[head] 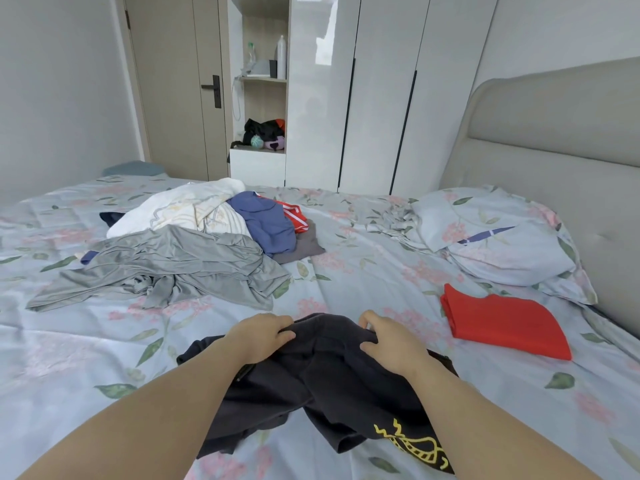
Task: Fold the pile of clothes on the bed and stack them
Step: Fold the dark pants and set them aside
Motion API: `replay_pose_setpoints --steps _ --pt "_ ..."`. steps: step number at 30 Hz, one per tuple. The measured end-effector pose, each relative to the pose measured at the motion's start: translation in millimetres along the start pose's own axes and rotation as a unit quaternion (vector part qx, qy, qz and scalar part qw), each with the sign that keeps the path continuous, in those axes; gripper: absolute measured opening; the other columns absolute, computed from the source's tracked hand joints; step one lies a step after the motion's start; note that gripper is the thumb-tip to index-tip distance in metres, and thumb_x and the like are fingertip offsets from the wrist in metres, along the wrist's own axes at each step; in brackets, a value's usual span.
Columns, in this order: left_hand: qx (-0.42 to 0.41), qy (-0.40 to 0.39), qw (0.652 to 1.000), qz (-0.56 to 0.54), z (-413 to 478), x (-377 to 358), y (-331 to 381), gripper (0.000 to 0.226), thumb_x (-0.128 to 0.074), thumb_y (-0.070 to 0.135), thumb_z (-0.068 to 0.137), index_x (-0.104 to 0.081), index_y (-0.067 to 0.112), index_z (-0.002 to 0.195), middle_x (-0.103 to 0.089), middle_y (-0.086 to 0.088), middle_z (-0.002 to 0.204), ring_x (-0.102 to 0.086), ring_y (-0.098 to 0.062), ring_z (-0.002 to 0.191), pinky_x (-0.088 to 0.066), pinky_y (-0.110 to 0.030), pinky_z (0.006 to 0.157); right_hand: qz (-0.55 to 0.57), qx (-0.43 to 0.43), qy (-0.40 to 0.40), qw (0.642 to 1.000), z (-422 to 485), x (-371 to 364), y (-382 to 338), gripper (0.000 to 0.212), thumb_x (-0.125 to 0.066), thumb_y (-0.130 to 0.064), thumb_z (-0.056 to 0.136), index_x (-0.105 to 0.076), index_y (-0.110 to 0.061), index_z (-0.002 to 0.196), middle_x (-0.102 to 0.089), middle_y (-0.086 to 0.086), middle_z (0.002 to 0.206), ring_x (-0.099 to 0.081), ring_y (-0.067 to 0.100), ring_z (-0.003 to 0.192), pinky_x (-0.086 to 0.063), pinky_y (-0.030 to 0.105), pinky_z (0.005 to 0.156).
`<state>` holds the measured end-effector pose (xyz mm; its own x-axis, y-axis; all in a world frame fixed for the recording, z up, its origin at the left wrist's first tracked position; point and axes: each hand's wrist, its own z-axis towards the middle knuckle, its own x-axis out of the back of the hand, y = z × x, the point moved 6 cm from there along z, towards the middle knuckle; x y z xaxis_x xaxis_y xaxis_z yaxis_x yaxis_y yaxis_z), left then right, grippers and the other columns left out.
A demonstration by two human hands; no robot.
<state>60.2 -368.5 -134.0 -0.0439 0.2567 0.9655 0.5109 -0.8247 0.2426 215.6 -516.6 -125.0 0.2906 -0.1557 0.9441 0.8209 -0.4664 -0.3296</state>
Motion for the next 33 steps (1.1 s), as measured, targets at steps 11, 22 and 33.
replay_pose_setpoints --steps 11,22,33 --pt "0.026 0.138 0.99 0.023 4.9 125.4 5.6 0.019 -0.064 0.04 0.087 -0.059 0.022 0.082 -0.063 -0.001 0.092 -0.055 -0.019 0.089 -0.039 -0.027 0.071 -0.051 -0.032 0.158 0.986 3.0 97.3 -20.9 0.016 -0.05 -0.03 0.096 -0.058 -0.019 0.105 -0.065 0.002 0.102 -0.059 0.024 0.096 -0.038 0.028 0.068" --pt "0.018 0.604 0.796 -0.014 -74.6 312.8 81.2 0.02 -0.05 0.032 0.095 -0.059 0.015 0.099 -0.066 -0.006 0.095 -0.058 -0.028 0.09 -0.039 -0.033 0.063 -0.05 0.025 0.573 0.818 -53.1 294.3 -105.2 0.022 -0.047 -0.021 0.097 -0.056 -0.017 0.116 -0.066 0.004 0.094 -0.056 0.028 0.095 -0.021 0.032 0.083" --pt "-0.074 0.32 0.945 0.005 -64.7 308.4 69.7 0.019 -0.056 0.03 0.093 -0.046 0.02 0.105 -0.053 0.004 0.087 -0.053 -0.022 0.085 -0.038 -0.031 0.069 -0.065 0.071 0.293 0.951 -31.0 294.1 -89.5 0.013 -0.052 -0.026 0.094 -0.059 -0.023 0.105 -0.062 0.004 0.104 -0.056 0.029 0.103 -0.046 0.037 0.083"
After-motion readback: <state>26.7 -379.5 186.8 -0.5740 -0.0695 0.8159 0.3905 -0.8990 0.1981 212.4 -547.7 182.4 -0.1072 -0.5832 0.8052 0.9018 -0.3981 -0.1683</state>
